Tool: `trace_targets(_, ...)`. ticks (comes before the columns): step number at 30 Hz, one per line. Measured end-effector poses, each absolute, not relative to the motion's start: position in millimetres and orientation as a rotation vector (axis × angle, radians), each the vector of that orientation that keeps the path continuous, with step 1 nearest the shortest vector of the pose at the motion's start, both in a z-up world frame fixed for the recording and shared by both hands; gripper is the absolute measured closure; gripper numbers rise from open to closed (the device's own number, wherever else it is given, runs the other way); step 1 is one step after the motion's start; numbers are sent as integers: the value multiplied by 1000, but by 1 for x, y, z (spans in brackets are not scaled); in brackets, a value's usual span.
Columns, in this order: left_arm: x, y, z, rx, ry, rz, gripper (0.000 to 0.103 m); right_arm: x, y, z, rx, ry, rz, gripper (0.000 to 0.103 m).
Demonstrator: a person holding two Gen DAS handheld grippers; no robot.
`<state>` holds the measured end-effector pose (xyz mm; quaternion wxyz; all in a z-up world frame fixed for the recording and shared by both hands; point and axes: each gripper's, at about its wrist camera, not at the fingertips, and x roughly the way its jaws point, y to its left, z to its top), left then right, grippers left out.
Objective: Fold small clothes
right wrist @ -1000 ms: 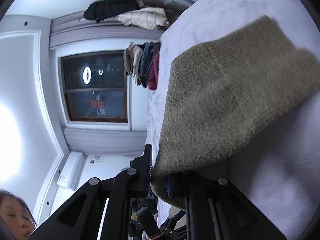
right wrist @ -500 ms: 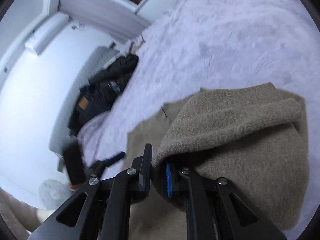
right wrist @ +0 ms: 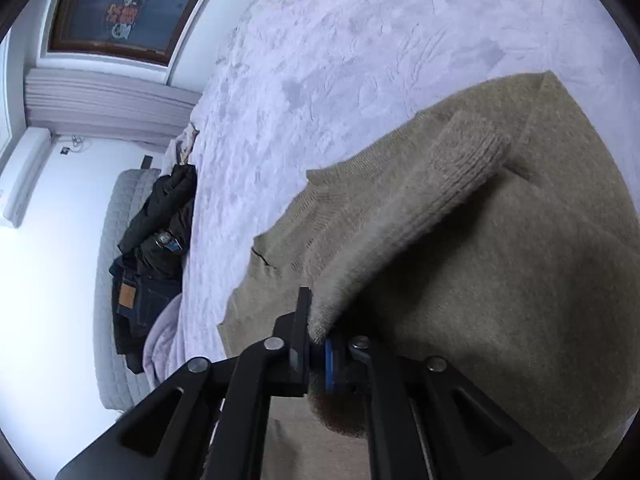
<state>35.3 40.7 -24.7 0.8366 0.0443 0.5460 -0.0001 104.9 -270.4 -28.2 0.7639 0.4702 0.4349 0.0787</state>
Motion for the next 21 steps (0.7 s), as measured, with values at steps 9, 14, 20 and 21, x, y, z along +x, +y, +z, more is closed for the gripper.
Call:
trace_targets(9, 25, 90, -24, 49, 1174, 75, 1, 114, -110, 10, 349, 1035, 479, 98)
trace_targets(14, 25, 112, -23, 37, 1173, 112, 1, 94, -46, -30, -65, 1155, 452, 80)
trace_targets(20, 37, 128, -13, 6, 1146, 136, 1, 56, -39, -4, -64, 1102, 577, 42)
trace_targets(21, 38, 126, -10, 9, 1136, 128, 1, 55, -49, -1, -11, 1097, 566, 42)
